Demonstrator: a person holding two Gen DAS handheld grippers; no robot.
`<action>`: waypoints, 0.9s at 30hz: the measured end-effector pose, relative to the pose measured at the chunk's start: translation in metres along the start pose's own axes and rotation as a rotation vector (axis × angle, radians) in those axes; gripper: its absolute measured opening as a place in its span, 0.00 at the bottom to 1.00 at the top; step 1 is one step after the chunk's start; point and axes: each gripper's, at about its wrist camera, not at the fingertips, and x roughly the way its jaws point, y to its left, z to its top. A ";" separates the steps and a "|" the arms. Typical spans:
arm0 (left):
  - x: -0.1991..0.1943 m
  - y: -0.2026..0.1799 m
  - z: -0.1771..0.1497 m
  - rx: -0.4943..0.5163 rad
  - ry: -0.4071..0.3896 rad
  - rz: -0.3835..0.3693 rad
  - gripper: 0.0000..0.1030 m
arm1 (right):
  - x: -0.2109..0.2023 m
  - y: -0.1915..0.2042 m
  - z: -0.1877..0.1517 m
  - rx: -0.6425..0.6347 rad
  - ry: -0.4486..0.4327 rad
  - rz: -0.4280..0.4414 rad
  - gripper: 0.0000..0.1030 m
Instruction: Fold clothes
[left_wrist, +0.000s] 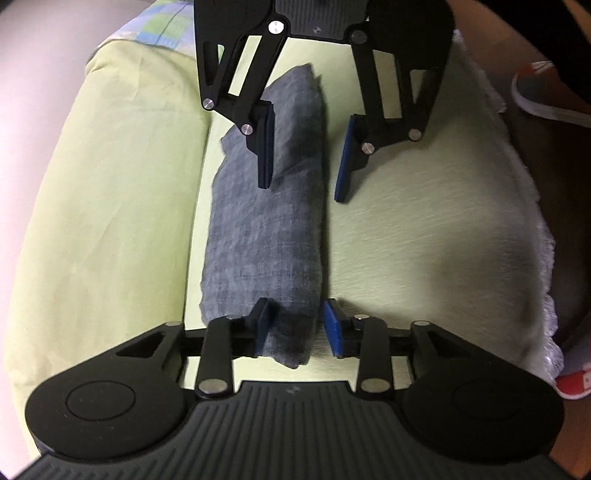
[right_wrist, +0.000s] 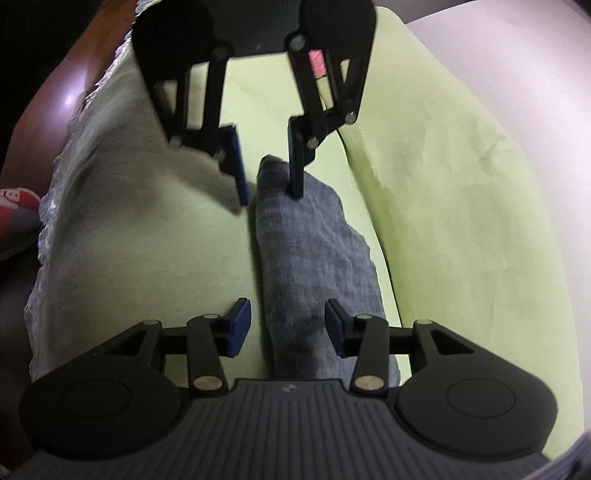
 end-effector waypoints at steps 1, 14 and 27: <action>0.001 0.000 -0.001 0.000 0.001 -0.003 0.33 | 0.001 -0.003 0.000 0.016 0.008 0.012 0.09; 0.019 0.018 -0.014 -0.064 0.105 -0.087 0.00 | -0.021 -0.008 -0.030 -0.009 0.097 0.043 0.06; -0.005 0.046 0.033 -0.144 -0.052 -0.038 0.38 | -0.037 -0.020 -0.060 0.026 0.137 -0.006 0.40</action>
